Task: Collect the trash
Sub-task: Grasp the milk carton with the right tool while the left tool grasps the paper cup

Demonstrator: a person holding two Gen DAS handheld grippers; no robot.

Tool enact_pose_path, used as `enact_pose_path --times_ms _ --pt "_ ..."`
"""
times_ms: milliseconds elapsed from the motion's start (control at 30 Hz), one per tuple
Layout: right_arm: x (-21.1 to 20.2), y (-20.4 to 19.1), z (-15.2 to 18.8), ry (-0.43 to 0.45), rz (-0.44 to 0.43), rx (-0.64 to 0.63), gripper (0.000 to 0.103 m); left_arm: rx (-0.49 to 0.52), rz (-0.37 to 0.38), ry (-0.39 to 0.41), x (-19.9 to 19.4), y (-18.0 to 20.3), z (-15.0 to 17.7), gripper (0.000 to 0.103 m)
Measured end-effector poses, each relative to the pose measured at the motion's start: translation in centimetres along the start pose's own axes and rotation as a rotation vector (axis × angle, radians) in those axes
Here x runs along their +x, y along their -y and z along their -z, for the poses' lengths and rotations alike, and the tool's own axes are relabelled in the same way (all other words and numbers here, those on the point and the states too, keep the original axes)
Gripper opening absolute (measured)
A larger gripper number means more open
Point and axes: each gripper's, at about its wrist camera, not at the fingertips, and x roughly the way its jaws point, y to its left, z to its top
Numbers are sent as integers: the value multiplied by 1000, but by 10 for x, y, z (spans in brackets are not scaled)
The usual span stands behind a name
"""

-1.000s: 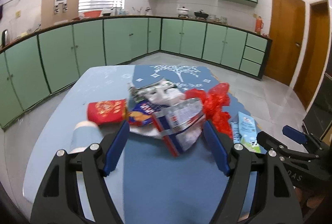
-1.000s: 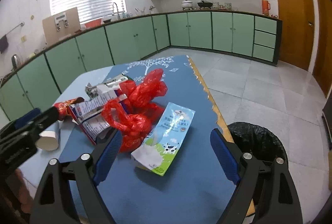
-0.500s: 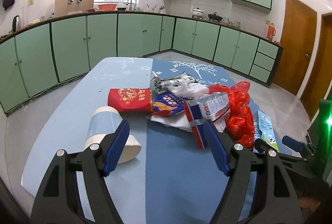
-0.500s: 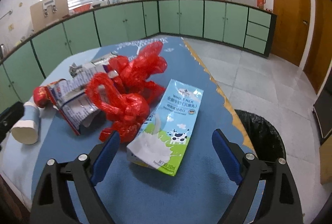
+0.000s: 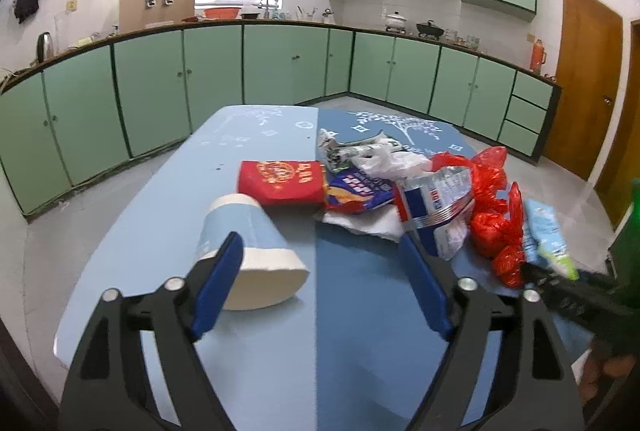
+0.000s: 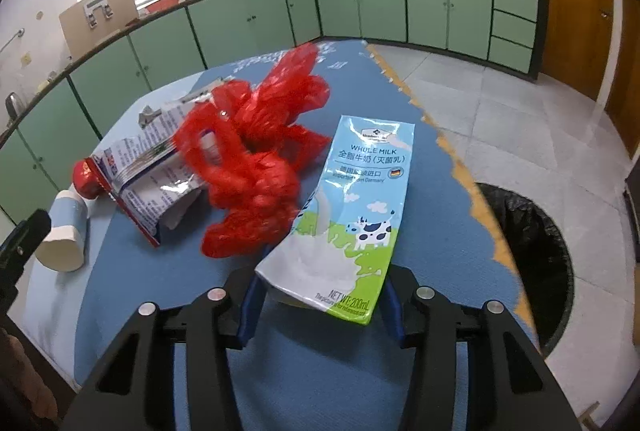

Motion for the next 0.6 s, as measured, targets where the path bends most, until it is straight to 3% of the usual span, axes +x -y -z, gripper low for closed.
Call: enact_pose_path --times_ms 333,433,600 --pt "-20 -7 -4 50 12 -68 48 -20 -102 -21 8 -19 4 87" --pt "-22 -7 -6 57 18 -79 48 -74 -88 -43 2 -27 7 85" --pt "-19 -7 -8 54 21 -70 49 -31 -51 -58 -1 -13 13 78"
